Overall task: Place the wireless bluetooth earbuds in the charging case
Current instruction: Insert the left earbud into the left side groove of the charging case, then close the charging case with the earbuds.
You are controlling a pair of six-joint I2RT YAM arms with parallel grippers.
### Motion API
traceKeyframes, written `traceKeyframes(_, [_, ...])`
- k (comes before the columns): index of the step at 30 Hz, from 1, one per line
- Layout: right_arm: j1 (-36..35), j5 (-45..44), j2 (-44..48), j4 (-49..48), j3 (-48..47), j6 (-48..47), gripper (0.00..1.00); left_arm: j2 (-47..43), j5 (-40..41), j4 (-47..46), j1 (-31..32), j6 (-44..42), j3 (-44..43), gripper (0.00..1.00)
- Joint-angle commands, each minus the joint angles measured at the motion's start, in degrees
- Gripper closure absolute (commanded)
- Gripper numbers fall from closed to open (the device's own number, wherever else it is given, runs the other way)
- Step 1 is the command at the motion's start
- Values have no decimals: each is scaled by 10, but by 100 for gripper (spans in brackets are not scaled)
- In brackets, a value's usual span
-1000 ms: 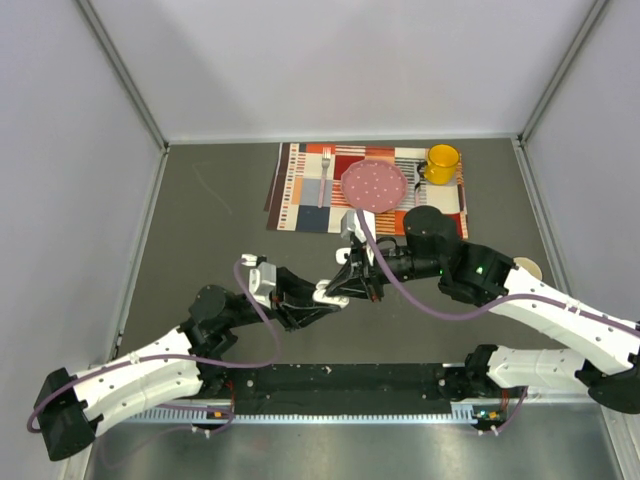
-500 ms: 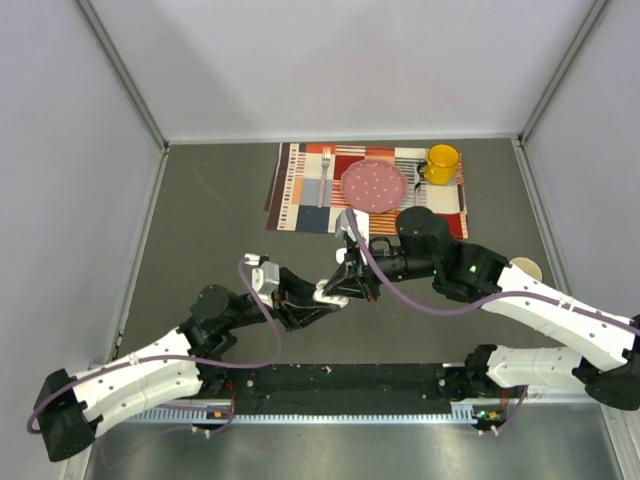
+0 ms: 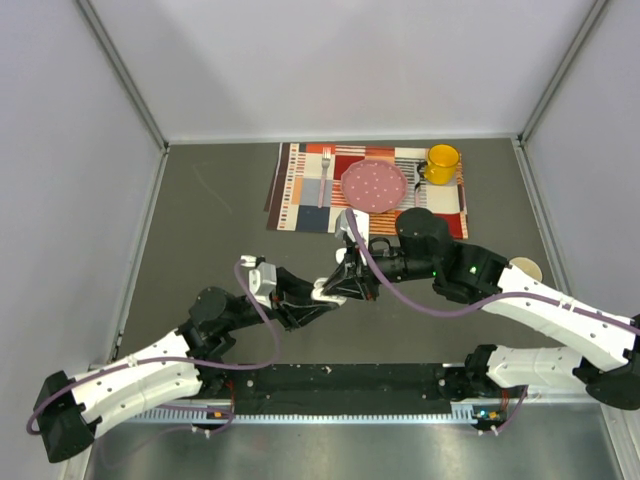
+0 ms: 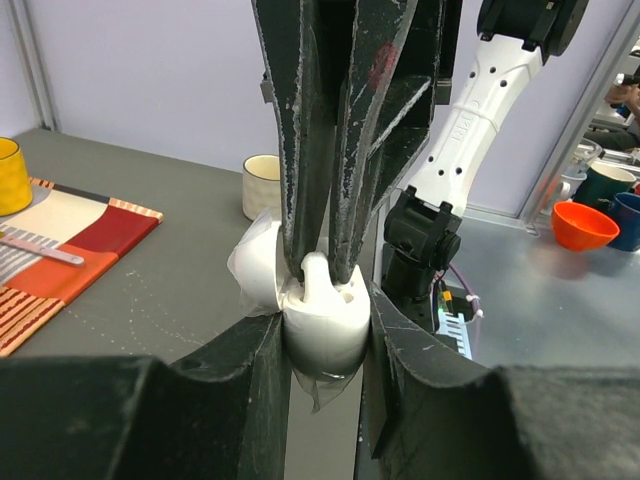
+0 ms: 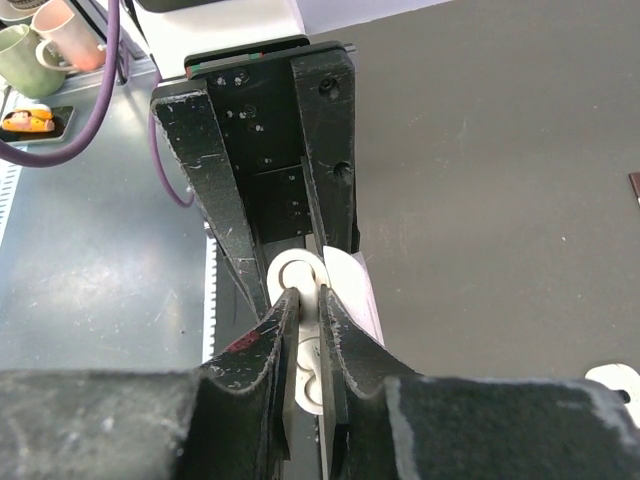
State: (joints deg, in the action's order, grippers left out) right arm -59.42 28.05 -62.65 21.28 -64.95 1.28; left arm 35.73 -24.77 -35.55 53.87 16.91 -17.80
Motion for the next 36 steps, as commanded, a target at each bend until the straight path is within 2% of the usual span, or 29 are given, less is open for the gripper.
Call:
traceKeyframes(1, [-7,-12,-12,46,1,-1,85,-18,17,-98,2,-7,-8,100])
traceKeyframes(3, [-8,-11,-12,46,-2,-3,83,-19,16,-99,3,-7,-8,100])
traceKeyframes(7, [-7,-19,2,44,-6,-10,71,-15,14,-100,2,-6,-7,100])
traceKeyframes(14, [-8,-63,39,25,-4,-35,59,-14,12,-99,2,-2,-7,100])
traceKeyframes(16, [-7,-63,50,4,3,-34,55,-14,13,-100,2,-1,-5,100])
traceKeyframes(20, [-7,-79,83,-40,28,-32,52,-18,14,-97,3,-1,-3,100])
traceKeyframes(22, [-7,-93,110,-74,41,-29,47,-21,15,-93,2,-2,-3,100])
traceKeyframes(24, [-8,-126,138,-100,64,-25,43,-23,16,-91,2,-4,-2,100])
traceKeyframes(25, [-7,-142,147,-112,72,-22,38,-24,16,-90,2,-4,-2,100])
traceKeyframes(28, [-8,-239,181,-161,104,-16,28,-23,17,-90,2,-4,-2,100])
traceKeyframes(30, [-7,-345,193,-190,126,8,21,-22,17,-92,2,-4,-1,100])
traceKeyframes(31, [-7,-387,200,-194,132,19,14,-19,15,-93,2,-3,-2,100])
traceKeyframes(32, [-7,-463,201,-193,137,27,11,-18,13,-91,2,-2,-5,100])
traceKeyframes(35, [-5,-564,192,-183,141,50,4,-18,15,-89,2,1,-7,100])
traceKeyframes(36, [-3,-568,185,-161,137,67,4,-19,15,-89,2,1,-6,100])
